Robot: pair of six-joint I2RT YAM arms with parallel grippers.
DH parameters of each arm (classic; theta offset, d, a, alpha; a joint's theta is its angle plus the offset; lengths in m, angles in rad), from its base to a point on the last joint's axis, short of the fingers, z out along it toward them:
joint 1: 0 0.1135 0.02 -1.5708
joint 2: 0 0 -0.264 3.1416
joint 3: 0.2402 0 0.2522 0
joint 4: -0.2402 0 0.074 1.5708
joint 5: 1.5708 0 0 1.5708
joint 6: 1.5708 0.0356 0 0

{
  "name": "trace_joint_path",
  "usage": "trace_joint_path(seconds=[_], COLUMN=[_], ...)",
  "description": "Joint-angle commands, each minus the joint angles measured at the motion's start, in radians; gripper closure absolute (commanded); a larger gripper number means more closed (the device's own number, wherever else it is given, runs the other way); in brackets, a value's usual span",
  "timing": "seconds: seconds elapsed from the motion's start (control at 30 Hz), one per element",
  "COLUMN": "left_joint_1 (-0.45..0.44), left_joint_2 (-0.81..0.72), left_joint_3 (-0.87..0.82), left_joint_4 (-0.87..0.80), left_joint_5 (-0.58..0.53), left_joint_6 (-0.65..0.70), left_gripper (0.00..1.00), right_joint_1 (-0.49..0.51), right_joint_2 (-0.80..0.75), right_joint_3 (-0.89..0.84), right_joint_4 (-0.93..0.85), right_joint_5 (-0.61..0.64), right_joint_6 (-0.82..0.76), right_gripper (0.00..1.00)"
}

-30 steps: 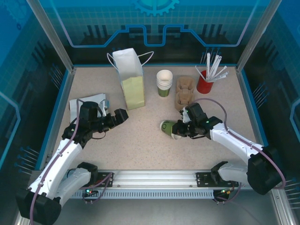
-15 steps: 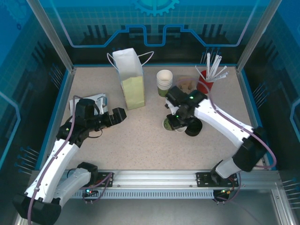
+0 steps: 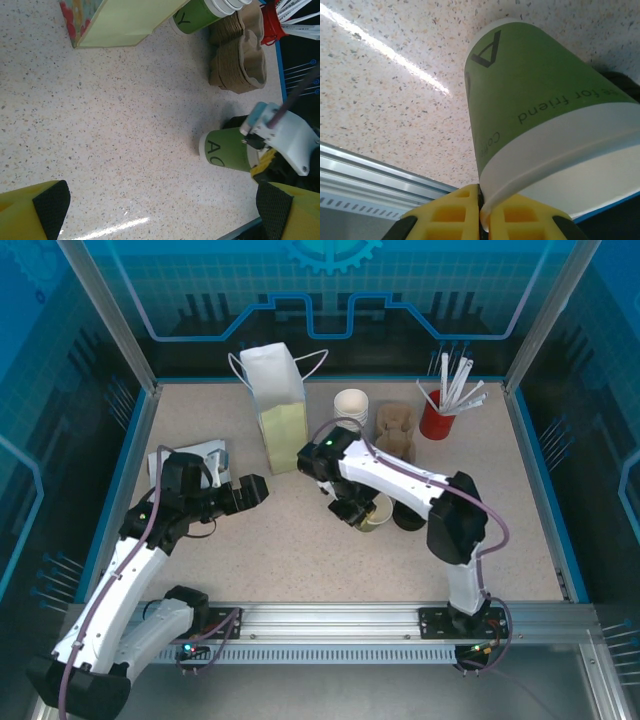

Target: Pack the takeout coffee

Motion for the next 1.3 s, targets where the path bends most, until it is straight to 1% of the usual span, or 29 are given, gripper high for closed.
trace_joint_path(seconds=[0.0, 0.1, 0.17, 0.2, 0.3, 0.37, 0.43, 0.53, 0.63, 0.7, 0.8, 0.87, 1.0, 1.07, 1.13, 1.27], left_joint_1=[-0.008, -0.008, -0.008, -0.008, -0.008, -0.007, -0.008, -0.009, -0.012, -0.025, -0.066, -0.104, -0.176, -0.206, -0.241, -0.297], left_joint_2=[-0.013, -0.015, -0.015, -0.015, -0.015, -0.017, -0.020, -0.028, -0.037, -0.042, -0.041, -0.032, 0.010, 0.040, 0.070, 0.132], left_joint_3=[0.027, 0.027, 0.028, 0.027, 0.027, 0.028, 0.028, 0.025, 0.015, -0.004, -0.042, -0.070, -0.112, -0.122, -0.125, -0.127], left_joint_4=[-0.021, -0.022, -0.024, -0.023, -0.025, -0.016, -0.003, 0.022, 0.052, 0.087, 0.155, 0.205, 0.300, 0.335, 0.364, 0.411], left_joint_5=[-0.016, -0.018, -0.017, -0.017, -0.014, -0.001, 0.018, 0.048, 0.083, 0.101, 0.111, 0.105, 0.086, 0.072, 0.044, 0.003], left_joint_6=[0.035, 0.034, 0.035, 0.035, 0.035, 0.035, 0.030, 0.024, 0.001, -0.026, -0.084, -0.124, -0.184, -0.204, -0.219, -0.246], left_gripper=[0.01, 0.01, 0.01, 0.01, 0.01, 0.01, 0.01, 0.01, 0.01, 0.01, 0.01, 0.01, 0.01, 0.01, 0.01, 0.01], right_joint_1=[0.029, 0.041, 0.043, 0.043, 0.043, 0.042, 0.042, 0.038, 0.009, -0.034, -0.141, -0.227, -0.437, -0.524, -0.594, -0.672], right_joint_2=[0.064, 0.115, 0.134, 0.138, 0.129, 0.091, 0.041, -0.057, -0.169, -0.254, -0.396, -0.489, -0.642, -0.665, -0.654, -0.597], right_joint_3=[0.076, 0.119, 0.137, 0.142, 0.153, 0.160, 0.163, 0.151, 0.093, 0.017, -0.143, -0.257, -0.462, -0.525, -0.569, -0.622], right_joint_4=[-0.073, -0.076, -0.076, -0.075, -0.063, -0.042, -0.025, -0.002, 0.038, 0.089, 0.194, 0.271, 0.399, 0.426, 0.444, 0.494], right_joint_5=[0.042, 0.060, 0.062, 0.060, 0.044, 0.019, -0.004, -0.019, -0.031, -0.040, -0.087, -0.116, -0.191, -0.198, -0.184, -0.159], right_joint_6=[-0.053, -0.069, -0.075, -0.079, -0.082, -0.084, -0.084, -0.078, -0.062, -0.051, -0.018, 0.006, 0.028, 0.018, -0.004, -0.033], right_gripper=[0.90, 0.89, 0.87, 0.85, 0.74, 0.64, 0.57, 0.51, 0.48, 0.47, 0.46, 0.46, 0.47, 0.47, 0.48, 0.51])
